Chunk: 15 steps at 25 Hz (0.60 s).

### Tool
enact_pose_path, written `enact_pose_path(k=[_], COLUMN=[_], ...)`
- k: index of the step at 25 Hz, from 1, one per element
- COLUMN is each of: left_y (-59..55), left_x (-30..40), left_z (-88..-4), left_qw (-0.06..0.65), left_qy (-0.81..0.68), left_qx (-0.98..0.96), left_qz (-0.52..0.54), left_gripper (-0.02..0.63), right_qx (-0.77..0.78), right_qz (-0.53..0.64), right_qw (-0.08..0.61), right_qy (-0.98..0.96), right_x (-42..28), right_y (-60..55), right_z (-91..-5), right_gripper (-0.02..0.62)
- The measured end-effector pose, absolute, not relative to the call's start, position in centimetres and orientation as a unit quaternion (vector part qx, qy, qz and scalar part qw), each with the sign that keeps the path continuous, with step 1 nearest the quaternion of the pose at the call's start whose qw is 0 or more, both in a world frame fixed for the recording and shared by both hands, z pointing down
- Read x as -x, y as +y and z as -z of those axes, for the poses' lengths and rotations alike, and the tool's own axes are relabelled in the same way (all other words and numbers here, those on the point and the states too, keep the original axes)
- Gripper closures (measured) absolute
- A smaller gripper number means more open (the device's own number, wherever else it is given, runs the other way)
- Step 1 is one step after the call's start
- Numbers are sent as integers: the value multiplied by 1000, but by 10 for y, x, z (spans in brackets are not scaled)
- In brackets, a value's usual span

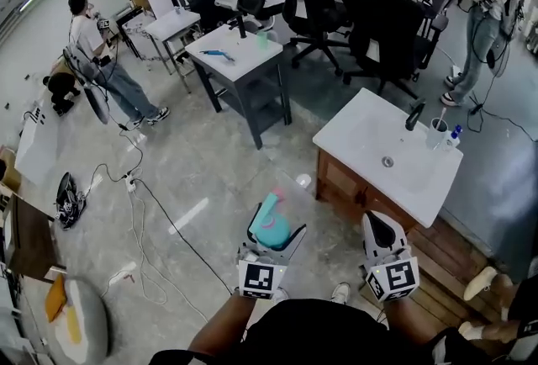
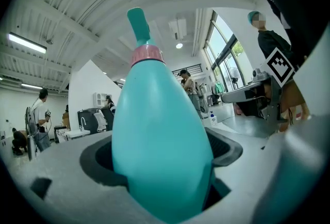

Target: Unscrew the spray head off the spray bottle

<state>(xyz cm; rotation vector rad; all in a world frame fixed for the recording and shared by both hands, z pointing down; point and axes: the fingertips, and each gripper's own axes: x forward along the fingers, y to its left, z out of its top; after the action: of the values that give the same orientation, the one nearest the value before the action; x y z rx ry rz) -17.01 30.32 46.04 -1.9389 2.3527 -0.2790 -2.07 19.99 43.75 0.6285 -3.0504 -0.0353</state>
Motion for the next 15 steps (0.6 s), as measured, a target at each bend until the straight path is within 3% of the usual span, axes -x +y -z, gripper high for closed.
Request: enact_pose_path(k=[15], left_y=[185], left_x=[96], left_z=[-466], left_qw=[46], left_qy=[759], left_qx=[642], left_qz=[96], left_gripper=[140], right_qx=[-243], right_qz=[-21], right_qw=[10], right_qy=[-970], right_x=[-81], right_y=[83], right_z=[-455], right_gripper=[591])
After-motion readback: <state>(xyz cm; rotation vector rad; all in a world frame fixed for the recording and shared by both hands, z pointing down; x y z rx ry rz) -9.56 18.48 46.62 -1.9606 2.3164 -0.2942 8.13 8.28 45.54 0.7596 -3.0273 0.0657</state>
